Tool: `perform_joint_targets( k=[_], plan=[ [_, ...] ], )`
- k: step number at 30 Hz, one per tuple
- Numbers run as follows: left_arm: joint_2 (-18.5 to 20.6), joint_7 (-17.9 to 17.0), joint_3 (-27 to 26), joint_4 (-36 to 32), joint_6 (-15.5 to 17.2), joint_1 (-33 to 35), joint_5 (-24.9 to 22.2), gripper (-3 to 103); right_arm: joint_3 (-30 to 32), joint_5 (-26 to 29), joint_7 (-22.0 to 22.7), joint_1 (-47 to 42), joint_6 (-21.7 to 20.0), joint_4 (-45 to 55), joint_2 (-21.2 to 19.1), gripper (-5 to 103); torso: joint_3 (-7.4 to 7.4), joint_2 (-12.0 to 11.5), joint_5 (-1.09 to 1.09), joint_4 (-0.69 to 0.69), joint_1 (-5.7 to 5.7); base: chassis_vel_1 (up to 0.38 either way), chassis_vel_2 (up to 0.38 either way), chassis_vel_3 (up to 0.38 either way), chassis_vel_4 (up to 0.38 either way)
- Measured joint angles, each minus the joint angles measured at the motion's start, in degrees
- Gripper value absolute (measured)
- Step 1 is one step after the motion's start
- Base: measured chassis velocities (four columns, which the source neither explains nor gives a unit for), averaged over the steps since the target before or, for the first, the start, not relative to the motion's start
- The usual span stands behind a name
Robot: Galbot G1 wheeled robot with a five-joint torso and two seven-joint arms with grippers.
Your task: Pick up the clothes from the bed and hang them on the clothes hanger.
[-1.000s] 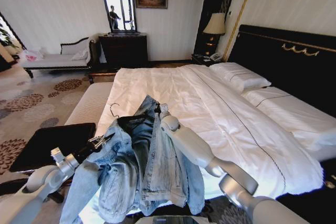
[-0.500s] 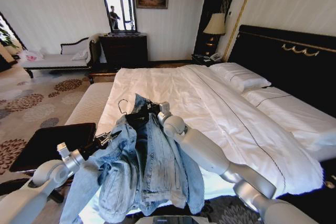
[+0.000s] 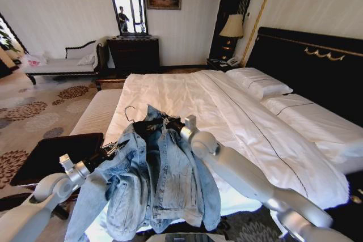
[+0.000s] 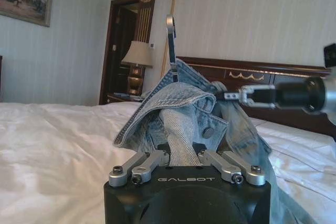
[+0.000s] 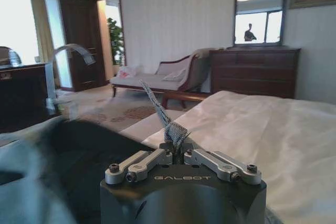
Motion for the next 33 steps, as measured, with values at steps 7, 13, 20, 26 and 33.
perform_joint_targets(
  k=[7, 13, 20, 26, 33],
  plan=[
    [0.11, -0.25, 1.15, -1.64, 0.96, -0.4, -0.77, 17, -0.4, -1.64, -0.2, -1.13, -0.11, -0.65, 3.3, 4, 0.0, 0.01, 0.0, 0.02, 0.0, 0.0, 0.0, 0.0, 0.0],
    [0.53, 0.11, 1.15, -3.34, 1.26, 1.05, -1.12, 17, 1.44, -1.62, 0.2, 0.21, 0.18, -1.94, 4.54, 4, 0.0, 0.0, -0.01, 0.02, 0.0, 0.0, 0.0, 0.0, 0.0],
    [0.5, 0.28, 2.67, -4.22, 1.8, 0.09, -1.47, 17, 0.34, 0.31, 0.18, 0.65, -0.03, 0.87, 3.63, 4, 0.0, 0.0, -0.01, 0.02, 0.0, 0.0, 0.0, 0.0, 0.0],
    [-0.22, 0.29, 3.85, -2.45, 1.92, -2.2, -1.86, 17, -1.06, 0.47, -0.68, -2.68, -0.53, 6.9, 1.52, 4, 0.0, 0.01, -0.01, 0.01, 0.0, 0.0, 0.0, 0.0, 0.0],
    [-1.49, -0.86, 5.3, 0.97, 2.0, -6.39, -3.17, 17, 0.02, -0.12, -1.47, -8.79, -0.81, 13.81, -0.79, 4, 0.0, 0.0, -0.01, 0.02, 0.0, 0.0, 0.0, 0.0, 0.0]
  ],
)
